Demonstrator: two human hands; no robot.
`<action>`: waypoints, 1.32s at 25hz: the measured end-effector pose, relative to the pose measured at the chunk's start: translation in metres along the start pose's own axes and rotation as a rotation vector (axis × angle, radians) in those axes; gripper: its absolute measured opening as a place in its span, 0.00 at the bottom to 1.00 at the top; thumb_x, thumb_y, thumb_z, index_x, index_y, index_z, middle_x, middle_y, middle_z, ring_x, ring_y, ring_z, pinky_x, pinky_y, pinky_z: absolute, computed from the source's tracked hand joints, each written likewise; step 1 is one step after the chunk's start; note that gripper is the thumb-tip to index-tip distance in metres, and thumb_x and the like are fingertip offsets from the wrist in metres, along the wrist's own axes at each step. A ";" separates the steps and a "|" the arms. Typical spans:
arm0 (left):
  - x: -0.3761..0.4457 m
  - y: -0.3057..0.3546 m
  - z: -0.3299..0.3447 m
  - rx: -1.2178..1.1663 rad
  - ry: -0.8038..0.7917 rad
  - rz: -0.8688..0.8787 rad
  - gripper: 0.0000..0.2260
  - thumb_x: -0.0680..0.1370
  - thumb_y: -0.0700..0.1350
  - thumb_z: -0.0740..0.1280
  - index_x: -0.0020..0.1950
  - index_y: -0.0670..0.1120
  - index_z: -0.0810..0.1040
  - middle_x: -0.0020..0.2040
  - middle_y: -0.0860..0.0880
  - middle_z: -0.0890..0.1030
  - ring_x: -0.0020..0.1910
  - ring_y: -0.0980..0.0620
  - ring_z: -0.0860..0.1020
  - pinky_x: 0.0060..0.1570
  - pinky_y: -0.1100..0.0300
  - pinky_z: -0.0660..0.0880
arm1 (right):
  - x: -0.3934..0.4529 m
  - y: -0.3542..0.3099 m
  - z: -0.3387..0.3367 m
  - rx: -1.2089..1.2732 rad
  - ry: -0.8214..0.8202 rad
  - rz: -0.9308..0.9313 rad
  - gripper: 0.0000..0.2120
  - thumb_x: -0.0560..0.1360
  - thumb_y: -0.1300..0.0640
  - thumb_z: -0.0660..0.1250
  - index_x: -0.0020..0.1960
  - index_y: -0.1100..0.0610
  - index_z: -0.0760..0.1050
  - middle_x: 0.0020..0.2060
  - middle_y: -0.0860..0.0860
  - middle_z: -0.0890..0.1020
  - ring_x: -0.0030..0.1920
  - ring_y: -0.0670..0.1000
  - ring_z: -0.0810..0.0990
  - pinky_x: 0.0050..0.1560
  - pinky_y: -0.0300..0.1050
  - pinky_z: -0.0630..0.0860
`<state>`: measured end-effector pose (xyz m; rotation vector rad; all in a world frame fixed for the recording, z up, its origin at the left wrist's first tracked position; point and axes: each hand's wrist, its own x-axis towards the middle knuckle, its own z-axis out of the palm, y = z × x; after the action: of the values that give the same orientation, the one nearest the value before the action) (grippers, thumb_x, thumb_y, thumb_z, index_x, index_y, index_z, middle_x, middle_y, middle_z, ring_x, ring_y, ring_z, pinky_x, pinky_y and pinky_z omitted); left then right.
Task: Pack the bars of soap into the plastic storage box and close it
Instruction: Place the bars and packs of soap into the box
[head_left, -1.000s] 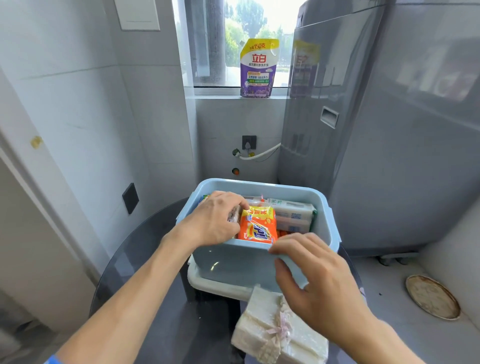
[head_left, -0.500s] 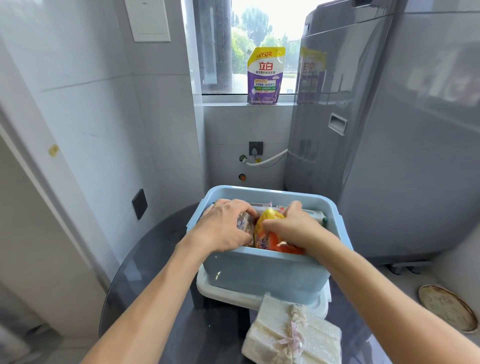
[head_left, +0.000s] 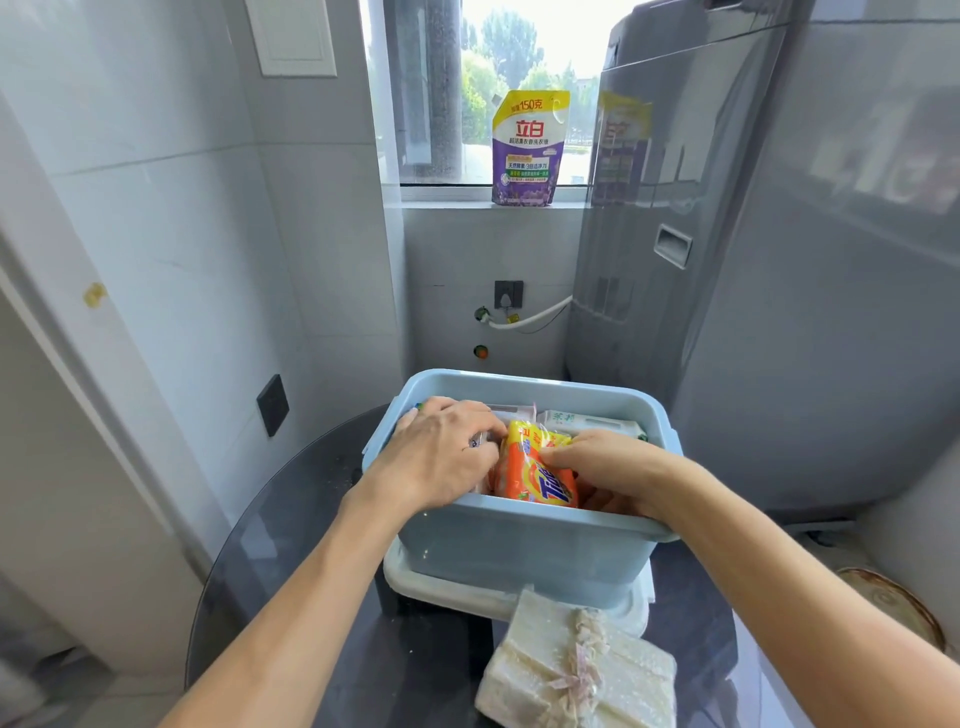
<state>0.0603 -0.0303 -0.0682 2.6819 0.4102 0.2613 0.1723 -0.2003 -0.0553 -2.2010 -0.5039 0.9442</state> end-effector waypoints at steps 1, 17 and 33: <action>0.000 -0.001 0.001 -0.007 0.004 -0.003 0.22 0.72 0.62 0.58 0.64 0.62 0.75 0.68 0.59 0.75 0.69 0.52 0.66 0.69 0.45 0.62 | -0.002 -0.001 0.000 0.025 -0.035 0.013 0.16 0.76 0.43 0.66 0.45 0.56 0.80 0.33 0.53 0.84 0.25 0.49 0.78 0.23 0.37 0.71; 0.001 -0.002 -0.007 0.052 -0.080 -0.007 0.22 0.74 0.60 0.71 0.68 0.65 0.73 0.75 0.56 0.67 0.74 0.50 0.59 0.72 0.40 0.57 | 0.017 -0.003 -0.029 -0.805 0.647 -0.535 0.09 0.73 0.55 0.64 0.52 0.53 0.77 0.45 0.51 0.83 0.44 0.56 0.79 0.38 0.46 0.72; -0.051 0.015 -0.016 -0.937 0.354 0.194 0.16 0.78 0.58 0.66 0.63 0.53 0.80 0.55 0.49 0.83 0.54 0.50 0.81 0.52 0.54 0.79 | -0.092 -0.010 0.021 0.376 0.406 -0.691 0.16 0.65 0.46 0.76 0.49 0.49 0.77 0.39 0.49 0.86 0.39 0.50 0.85 0.36 0.48 0.80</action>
<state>0.0119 -0.0543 -0.0539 1.7431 0.0754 0.7722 0.0947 -0.2373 -0.0147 -1.6291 -0.7469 0.1910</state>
